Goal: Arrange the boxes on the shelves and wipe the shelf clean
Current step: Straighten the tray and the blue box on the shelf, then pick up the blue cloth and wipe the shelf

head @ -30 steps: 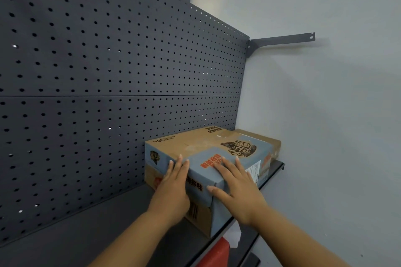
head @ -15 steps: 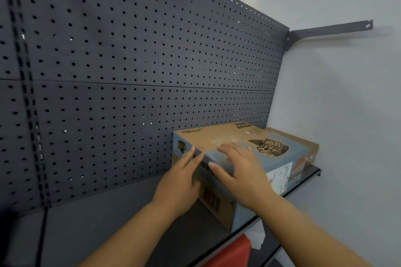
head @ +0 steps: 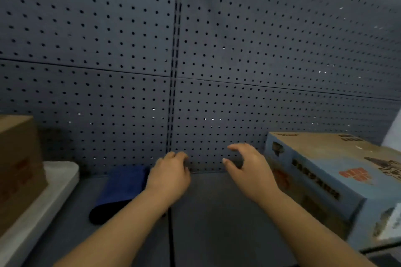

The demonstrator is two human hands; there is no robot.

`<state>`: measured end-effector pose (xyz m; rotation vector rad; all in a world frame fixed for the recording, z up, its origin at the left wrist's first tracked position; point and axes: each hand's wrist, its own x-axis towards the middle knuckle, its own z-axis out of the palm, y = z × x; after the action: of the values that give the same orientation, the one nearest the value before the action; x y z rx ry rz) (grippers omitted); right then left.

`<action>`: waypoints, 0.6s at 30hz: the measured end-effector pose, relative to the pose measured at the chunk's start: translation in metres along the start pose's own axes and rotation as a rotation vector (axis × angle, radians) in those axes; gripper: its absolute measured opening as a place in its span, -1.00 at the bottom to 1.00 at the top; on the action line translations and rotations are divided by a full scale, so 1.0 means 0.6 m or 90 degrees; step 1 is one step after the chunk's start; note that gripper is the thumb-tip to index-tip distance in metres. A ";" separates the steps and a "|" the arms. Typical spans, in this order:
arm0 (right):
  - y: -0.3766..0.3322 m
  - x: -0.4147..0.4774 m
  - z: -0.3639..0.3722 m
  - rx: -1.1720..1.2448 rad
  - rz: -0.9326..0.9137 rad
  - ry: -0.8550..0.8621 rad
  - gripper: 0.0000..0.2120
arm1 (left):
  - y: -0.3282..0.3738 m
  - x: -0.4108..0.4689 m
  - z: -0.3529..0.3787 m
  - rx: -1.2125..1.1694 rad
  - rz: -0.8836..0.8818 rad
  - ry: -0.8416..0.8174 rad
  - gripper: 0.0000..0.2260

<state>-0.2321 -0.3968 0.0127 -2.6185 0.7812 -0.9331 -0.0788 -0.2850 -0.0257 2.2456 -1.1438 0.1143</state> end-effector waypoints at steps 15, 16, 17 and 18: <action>-0.166 0.009 0.181 0.126 0.090 -0.158 -0.61 | -0.188 -0.015 -0.084 0.123 -0.402 -0.181 -0.51; -0.171 0.006 0.186 0.122 0.092 -0.160 -0.61 | -0.192 -0.016 -0.081 0.118 -0.404 -0.182 -0.51; -0.174 0.002 0.190 0.120 0.098 -0.160 -0.61 | -0.196 -0.015 -0.079 0.103 -0.403 -0.178 -0.51; -0.175 -0.003 0.192 0.119 0.104 -0.162 -0.61 | -0.197 -0.015 -0.078 0.084 -0.403 -0.168 -0.53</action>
<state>-0.1166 -0.3027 -0.0342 -2.4072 0.7866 -0.5840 0.0144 -0.2005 -0.0471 2.6872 -0.5048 -0.3806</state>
